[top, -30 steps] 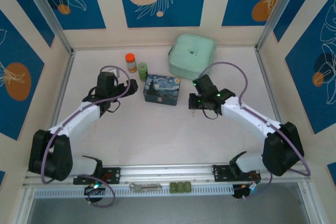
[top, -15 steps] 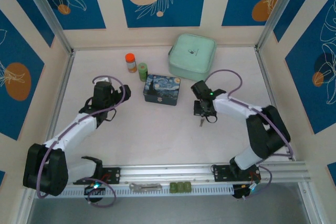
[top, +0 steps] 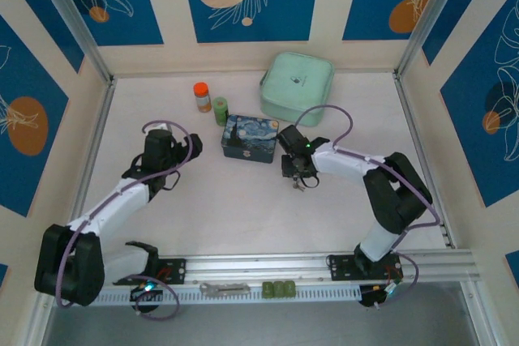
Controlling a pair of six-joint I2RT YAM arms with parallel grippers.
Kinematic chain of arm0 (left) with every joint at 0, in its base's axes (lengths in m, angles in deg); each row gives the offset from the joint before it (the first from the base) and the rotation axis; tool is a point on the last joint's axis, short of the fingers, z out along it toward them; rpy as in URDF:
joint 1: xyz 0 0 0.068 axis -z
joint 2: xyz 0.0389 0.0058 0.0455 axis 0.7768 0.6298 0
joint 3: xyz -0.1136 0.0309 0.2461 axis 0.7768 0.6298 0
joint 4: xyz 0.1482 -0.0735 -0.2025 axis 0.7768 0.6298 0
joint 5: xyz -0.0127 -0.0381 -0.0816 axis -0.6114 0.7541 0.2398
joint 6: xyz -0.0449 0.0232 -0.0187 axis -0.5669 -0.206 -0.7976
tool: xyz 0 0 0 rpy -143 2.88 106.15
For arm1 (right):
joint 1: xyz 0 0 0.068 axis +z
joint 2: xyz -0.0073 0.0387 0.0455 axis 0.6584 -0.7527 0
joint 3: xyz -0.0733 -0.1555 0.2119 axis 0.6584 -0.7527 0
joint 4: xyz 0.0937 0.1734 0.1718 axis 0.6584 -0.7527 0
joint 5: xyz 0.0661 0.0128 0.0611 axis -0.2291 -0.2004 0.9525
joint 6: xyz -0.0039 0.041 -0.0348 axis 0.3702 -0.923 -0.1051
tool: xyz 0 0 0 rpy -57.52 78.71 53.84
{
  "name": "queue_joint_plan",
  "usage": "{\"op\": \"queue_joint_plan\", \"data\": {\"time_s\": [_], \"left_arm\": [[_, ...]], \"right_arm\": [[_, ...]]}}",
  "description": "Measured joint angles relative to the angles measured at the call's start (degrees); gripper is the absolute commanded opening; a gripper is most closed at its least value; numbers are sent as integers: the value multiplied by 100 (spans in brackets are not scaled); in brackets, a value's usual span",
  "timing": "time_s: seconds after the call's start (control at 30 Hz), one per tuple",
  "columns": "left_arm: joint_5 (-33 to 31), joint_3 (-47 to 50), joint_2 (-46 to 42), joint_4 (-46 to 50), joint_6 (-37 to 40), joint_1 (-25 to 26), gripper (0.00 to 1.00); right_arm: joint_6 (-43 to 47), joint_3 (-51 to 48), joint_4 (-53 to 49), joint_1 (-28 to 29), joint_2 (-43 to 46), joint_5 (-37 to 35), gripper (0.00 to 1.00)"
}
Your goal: Unlock the padlock with the key
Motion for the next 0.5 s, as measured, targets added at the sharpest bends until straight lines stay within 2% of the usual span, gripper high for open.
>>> {"op": "queue_joint_plan", "data": {"time_s": [0.07,0.13,0.3,0.5], "left_arm": [[-68,0,-109,66,17,-2,99],[-144,-2,-203,120,98,-9,99],[-455,-37,-308,334,411,-63,99],[-933,-177,-111,498,807,-166,99]], "right_arm": [[0,-52,125,-136,293,229,72],[20,-133,278,-332,680,472,76],[142,-378,726,-1113,1504,1040,78],[715,-592,1032,-2317,1598,1287,78]]}}
